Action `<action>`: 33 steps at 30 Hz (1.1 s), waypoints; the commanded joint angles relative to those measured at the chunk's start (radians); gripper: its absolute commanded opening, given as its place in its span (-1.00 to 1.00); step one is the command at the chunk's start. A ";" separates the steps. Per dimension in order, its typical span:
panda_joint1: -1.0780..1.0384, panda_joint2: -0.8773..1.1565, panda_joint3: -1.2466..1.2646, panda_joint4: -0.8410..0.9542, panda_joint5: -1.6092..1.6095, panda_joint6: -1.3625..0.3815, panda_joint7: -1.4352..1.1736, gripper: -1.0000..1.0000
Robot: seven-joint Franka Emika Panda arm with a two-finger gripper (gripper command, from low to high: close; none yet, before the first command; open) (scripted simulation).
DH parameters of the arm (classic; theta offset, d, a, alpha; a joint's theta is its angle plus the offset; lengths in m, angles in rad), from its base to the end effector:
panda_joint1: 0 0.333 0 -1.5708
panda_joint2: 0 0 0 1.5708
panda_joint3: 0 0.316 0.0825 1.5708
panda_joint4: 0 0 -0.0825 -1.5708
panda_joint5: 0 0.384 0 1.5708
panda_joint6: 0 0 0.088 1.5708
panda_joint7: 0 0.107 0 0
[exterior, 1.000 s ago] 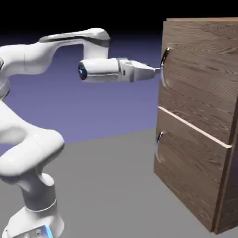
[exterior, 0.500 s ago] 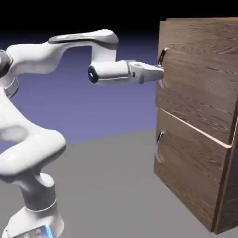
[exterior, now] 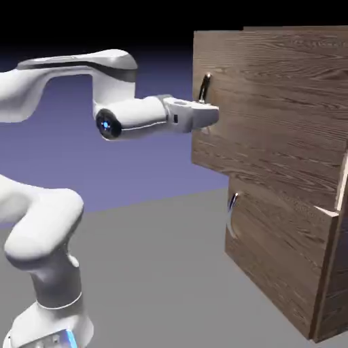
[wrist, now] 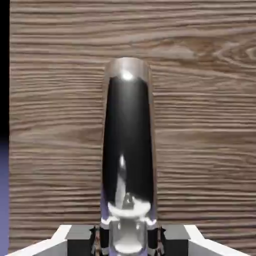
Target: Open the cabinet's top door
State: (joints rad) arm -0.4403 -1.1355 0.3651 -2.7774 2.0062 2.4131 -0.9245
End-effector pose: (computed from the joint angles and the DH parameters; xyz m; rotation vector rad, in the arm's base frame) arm 0.2946 0.0037 0.5661 -1.7588 0.3329 -1.4791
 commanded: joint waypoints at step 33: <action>0.258 0.269 -1.196 0.329 -1.085 -1.078 -0.036 -1.00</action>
State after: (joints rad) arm -0.1826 -0.8667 -0.8310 -2.4485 0.9211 1.3342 -0.9609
